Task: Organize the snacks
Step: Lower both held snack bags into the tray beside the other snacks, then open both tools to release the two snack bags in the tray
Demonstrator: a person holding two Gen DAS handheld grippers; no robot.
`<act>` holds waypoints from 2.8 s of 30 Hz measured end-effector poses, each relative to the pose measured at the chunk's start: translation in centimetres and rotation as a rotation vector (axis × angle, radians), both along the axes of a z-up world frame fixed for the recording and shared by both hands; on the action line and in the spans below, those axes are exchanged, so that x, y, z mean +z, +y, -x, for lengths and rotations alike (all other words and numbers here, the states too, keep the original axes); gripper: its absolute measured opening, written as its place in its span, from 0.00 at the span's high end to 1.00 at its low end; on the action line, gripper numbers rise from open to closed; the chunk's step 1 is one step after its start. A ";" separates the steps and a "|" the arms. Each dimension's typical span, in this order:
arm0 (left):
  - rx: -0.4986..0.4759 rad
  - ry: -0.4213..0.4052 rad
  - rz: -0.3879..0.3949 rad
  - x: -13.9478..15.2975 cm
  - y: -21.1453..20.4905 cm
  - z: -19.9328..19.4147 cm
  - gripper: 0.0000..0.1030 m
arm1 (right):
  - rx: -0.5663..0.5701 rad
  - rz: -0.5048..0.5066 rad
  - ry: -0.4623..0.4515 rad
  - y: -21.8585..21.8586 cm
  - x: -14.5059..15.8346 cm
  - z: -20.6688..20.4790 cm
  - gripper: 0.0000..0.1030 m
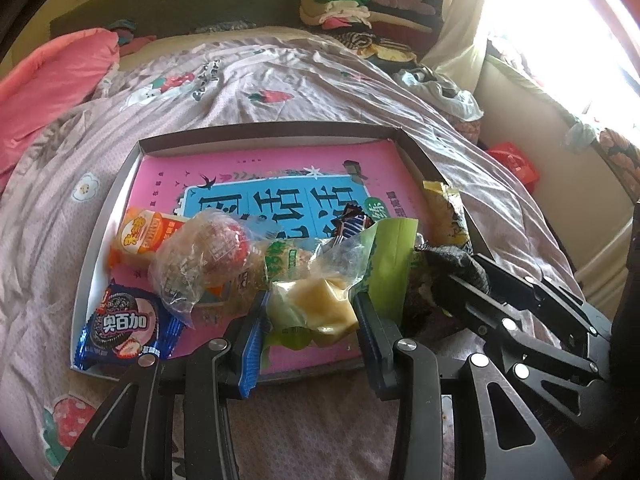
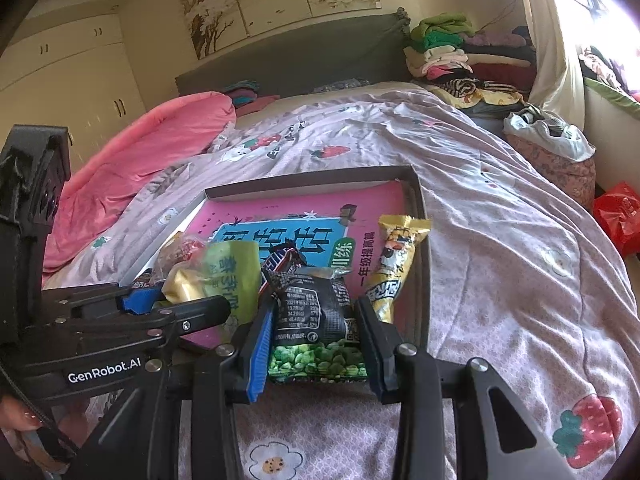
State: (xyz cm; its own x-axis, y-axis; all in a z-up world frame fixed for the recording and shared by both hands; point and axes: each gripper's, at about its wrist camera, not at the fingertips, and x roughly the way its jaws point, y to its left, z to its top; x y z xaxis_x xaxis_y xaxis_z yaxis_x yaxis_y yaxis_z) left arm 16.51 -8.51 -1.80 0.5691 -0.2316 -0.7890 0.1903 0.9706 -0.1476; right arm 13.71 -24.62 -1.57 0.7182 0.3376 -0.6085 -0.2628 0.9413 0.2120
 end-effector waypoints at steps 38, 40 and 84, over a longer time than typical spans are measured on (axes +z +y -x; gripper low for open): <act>-0.019 0.007 -0.013 0.0 -0.6 0.0 0.50 | -0.030 0.031 -0.013 0.2 0.0 -0.3 0.61; -0.020 0.010 -0.013 0.0 -0.6 0.0 0.50 | -0.034 0.035 -0.014 0.2 0.0 -0.3 0.61; -0.010 -0.035 -0.018 2.1 -0.2 1.0 0.29 | -0.111 0.062 -0.063 -1.2 1.5 0.7 0.45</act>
